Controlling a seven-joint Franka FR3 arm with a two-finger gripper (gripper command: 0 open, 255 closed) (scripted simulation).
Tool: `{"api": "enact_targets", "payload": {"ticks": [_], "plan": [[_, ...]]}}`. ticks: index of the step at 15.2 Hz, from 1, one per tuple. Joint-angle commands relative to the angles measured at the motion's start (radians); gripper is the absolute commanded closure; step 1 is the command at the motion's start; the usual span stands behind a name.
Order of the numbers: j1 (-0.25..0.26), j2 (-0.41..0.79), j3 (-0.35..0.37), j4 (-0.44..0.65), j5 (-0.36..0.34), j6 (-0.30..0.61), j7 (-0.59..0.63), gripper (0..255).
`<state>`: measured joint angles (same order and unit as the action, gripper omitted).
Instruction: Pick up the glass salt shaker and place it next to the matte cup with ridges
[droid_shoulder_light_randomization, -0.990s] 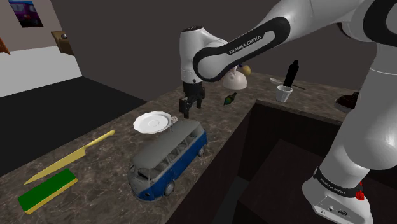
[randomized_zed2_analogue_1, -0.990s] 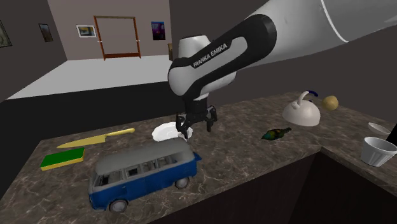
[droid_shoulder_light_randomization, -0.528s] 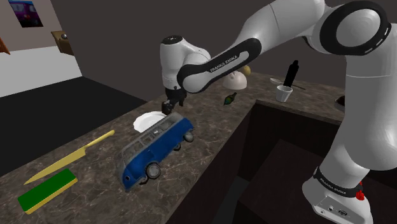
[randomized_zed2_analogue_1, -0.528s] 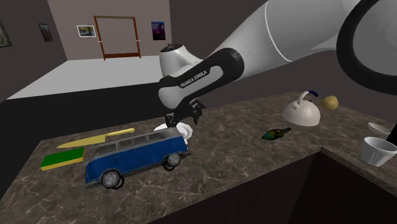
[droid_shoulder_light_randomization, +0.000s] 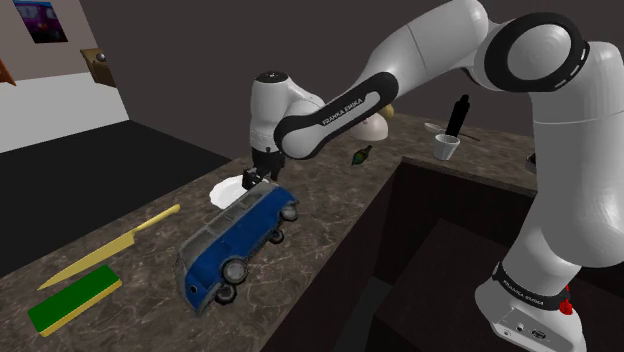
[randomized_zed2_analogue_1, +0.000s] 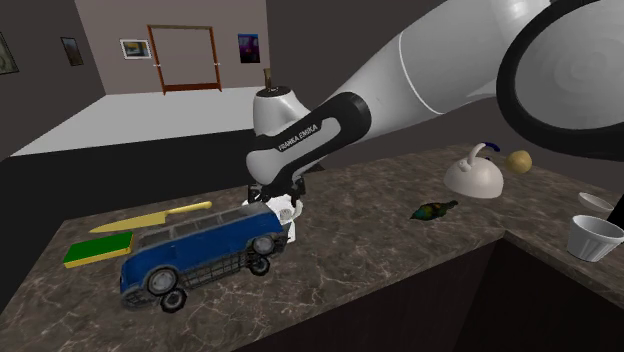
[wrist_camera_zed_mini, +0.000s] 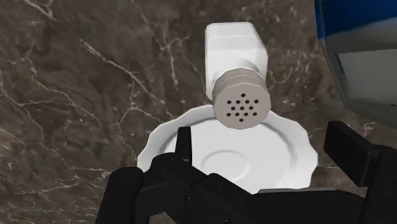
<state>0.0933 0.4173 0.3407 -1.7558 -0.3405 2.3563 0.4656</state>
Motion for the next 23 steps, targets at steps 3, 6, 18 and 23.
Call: {"api": "enact_targets", "payload": {"ticks": [3,6,18,23], "plan": [[0.011,0.004,-0.003,-0.019,0.009,-0.150,-0.004,0],[0.011,0.004,-0.003,-0.019,0.009,-0.150,-0.004,0],[0.009,-0.009,0.001,-0.010,0.018,-0.171,-0.011,255],[0.005,-0.039,0.009,0.017,0.036,-0.224,-0.029,255]]}}
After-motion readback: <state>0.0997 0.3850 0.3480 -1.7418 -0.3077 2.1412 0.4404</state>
